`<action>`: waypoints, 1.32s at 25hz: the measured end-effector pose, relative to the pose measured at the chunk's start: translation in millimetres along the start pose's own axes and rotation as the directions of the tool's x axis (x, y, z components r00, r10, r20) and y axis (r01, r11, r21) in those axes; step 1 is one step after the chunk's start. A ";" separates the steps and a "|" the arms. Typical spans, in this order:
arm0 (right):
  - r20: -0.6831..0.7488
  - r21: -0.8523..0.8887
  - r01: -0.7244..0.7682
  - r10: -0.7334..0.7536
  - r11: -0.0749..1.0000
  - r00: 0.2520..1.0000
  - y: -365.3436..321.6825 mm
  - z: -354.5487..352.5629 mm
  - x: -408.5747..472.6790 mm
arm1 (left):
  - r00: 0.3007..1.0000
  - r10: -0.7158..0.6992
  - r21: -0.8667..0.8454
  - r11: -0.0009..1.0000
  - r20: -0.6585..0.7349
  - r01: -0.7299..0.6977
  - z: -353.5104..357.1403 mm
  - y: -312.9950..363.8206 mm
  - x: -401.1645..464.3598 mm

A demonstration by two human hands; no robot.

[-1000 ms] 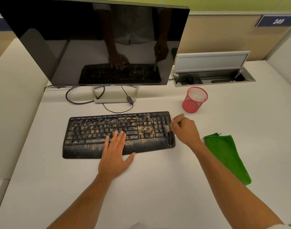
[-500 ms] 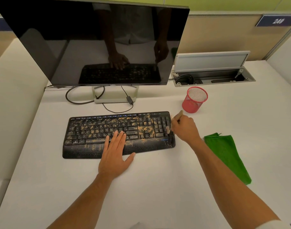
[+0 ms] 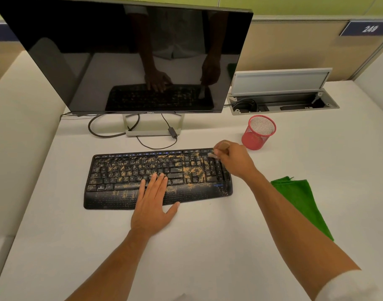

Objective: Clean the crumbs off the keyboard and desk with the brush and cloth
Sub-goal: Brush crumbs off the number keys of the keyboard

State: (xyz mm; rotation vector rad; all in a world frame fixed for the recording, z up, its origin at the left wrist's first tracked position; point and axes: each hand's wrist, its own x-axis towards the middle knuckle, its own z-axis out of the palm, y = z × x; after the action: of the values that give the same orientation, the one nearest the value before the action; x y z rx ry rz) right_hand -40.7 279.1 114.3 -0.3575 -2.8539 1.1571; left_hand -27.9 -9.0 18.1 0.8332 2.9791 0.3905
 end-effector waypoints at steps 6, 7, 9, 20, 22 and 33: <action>0.154 -0.026 0.060 -0.055 0.998 0.987 -15.1 16.0 10.1 | 1.000 -0.005 0.010 1.000 0.009 0.005 -0.2 -0.4 0.3; 0.165 -0.036 0.050 -0.044 0.998 0.985 -12.5 15.7 11.6 | 1.000 -0.006 0.014 1.000 0.010 0.006 0.1 -0.8 0.5; 0.175 -0.067 0.022 -0.010 0.998 0.984 -5.7 10.3 12.5 | 1.000 -0.007 0.014 1.000 0.012 0.007 0.5 -0.9 0.6; 0.020 -0.333 -0.125 0.140 0.934 0.990 12.1 -25.6 17.5 | 1.000 -0.004 0.007 1.000 0.004 0.004 0.1 -0.8 0.5; -0.060 -0.201 -0.152 0.143 0.968 0.988 5.8 -20.6 19.8 | 1.000 -0.005 0.012 1.000 0.007 0.005 0.2 -0.8 0.3; -0.057 -0.080 -0.223 0.219 0.971 0.974 -5.2 6.7 17.8 | 1.000 -0.006 0.014 1.000 0.010 0.006 1.0 -1.4 0.2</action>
State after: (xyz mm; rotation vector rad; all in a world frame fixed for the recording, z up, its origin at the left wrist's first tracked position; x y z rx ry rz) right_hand -59.8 275.0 112.2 -0.7147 -2.8852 1.0410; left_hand -28.6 -9.8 16.8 0.8242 2.9780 0.3648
